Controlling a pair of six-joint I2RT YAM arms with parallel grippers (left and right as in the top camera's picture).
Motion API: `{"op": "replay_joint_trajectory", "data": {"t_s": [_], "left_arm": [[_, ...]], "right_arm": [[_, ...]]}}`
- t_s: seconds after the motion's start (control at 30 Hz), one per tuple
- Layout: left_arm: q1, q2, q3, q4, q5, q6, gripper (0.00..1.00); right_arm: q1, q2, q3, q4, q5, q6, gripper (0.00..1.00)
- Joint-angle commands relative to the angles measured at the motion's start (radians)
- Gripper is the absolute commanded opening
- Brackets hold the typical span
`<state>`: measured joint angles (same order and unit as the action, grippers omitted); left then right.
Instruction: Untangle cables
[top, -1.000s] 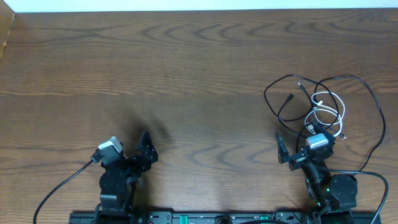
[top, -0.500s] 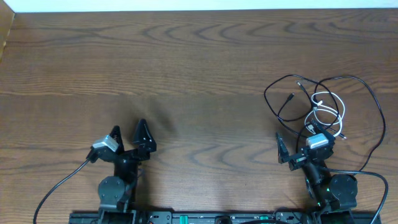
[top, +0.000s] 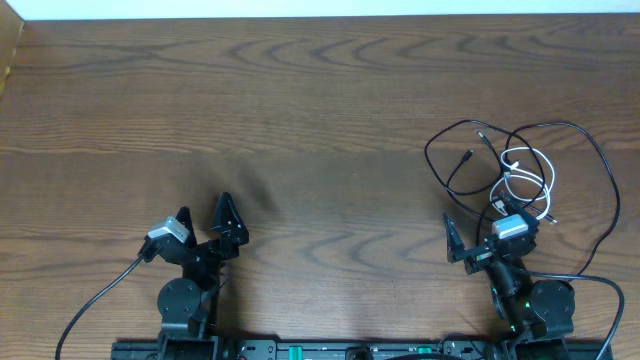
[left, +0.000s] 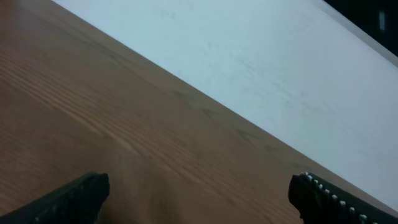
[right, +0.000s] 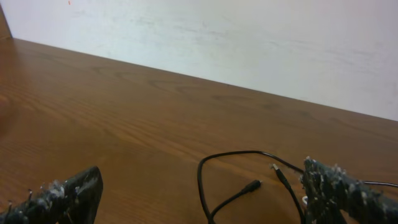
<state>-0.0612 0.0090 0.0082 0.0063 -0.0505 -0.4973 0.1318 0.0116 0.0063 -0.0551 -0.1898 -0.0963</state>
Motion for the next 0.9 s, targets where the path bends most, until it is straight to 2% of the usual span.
{"op": "replay_joint_trajectory", "data": {"t_s": [0.0,0.87], "left_arm": [[0.006,-0.008,-0.004,-0.045,-0.003,0.004,0.98],[0.006,-0.005,-0.004,-0.074,-0.003,0.004,0.98]], "right_arm": [[-0.007,-0.007,-0.001,-0.003,0.003,-0.014,0.99],[-0.007,-0.007,-0.001,-0.004,0.003,-0.014,0.99]]}}
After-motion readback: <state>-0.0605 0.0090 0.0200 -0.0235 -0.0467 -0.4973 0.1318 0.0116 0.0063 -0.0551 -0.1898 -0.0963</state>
